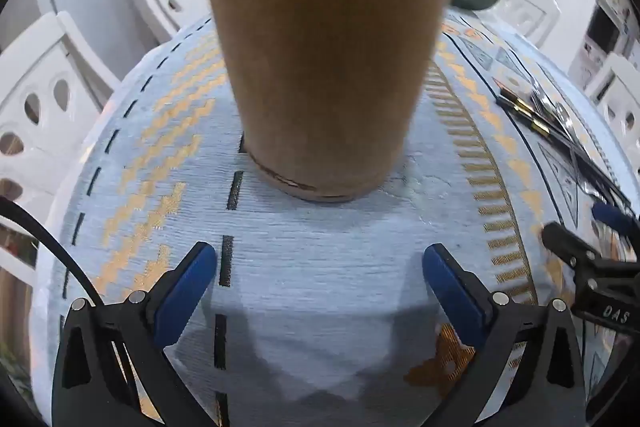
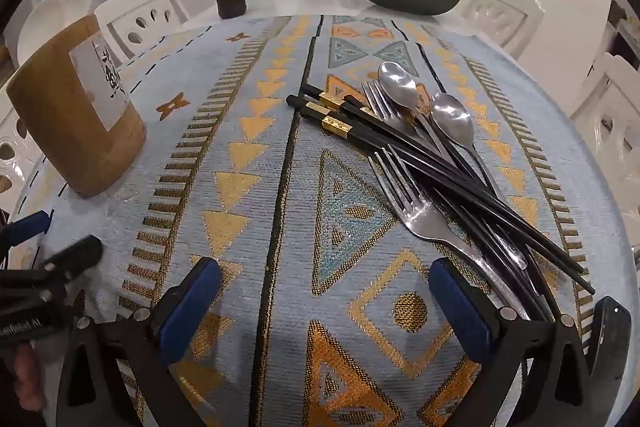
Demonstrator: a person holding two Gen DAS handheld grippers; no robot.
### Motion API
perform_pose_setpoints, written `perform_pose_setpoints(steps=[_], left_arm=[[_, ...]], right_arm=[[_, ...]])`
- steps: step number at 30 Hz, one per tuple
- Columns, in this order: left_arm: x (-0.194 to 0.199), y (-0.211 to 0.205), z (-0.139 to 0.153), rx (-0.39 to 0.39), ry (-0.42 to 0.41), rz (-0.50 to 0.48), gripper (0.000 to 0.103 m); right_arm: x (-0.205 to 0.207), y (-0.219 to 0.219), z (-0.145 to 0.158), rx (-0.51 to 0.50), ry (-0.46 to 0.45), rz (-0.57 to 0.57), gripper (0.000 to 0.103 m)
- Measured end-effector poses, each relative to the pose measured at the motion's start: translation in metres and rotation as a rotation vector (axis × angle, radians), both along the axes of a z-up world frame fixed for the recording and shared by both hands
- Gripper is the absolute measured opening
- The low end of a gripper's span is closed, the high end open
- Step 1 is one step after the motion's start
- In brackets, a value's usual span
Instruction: Organize utensils
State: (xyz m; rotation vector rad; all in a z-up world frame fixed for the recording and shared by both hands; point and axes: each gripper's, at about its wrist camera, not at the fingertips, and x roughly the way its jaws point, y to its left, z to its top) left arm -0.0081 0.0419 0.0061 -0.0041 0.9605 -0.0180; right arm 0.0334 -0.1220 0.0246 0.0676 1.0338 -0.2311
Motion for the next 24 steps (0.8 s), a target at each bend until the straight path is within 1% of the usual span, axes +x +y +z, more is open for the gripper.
perform_pose_setpoints(steps=[2,5,6,9,14,16,24], left_arm=[[0.003,-0.001,-0.001,0.019,0.001,0.006,0.103],[0.003,-0.002,0.001,0.018,0.002,0.006,0.103],[0.005,-0.003,0.0,0.016,0.004,0.006,0.103],[0.005,-0.007,-0.005,0.014,0.0,0.007,0.103],[0.003,-0.01,-0.004,0.009,0.001,0.011,0.103],[0.005,-0.009,-0.004,0.009,0.002,0.009,0.103],[0.006,-0.013,-0.003,0.012,0.003,0.015,0.103]], right_arm=[[-0.011,-0.001,0.003,0.001,0.0,0.003,0.103],[-0.028,-0.005,0.006,0.001,0.0,0.005,0.103],[-0.023,-0.009,0.003,0.001,0.0,0.0,0.103],[-0.031,-0.01,0.005,0.002,0.0,0.0,0.103],[-0.043,-0.013,0.006,0.003,0.0,0.001,0.103],[-0.042,-0.015,0.001,0.004,-0.001,0.003,0.103],[-0.041,-0.02,0.0,0.01,0.0,0.015,0.103]])
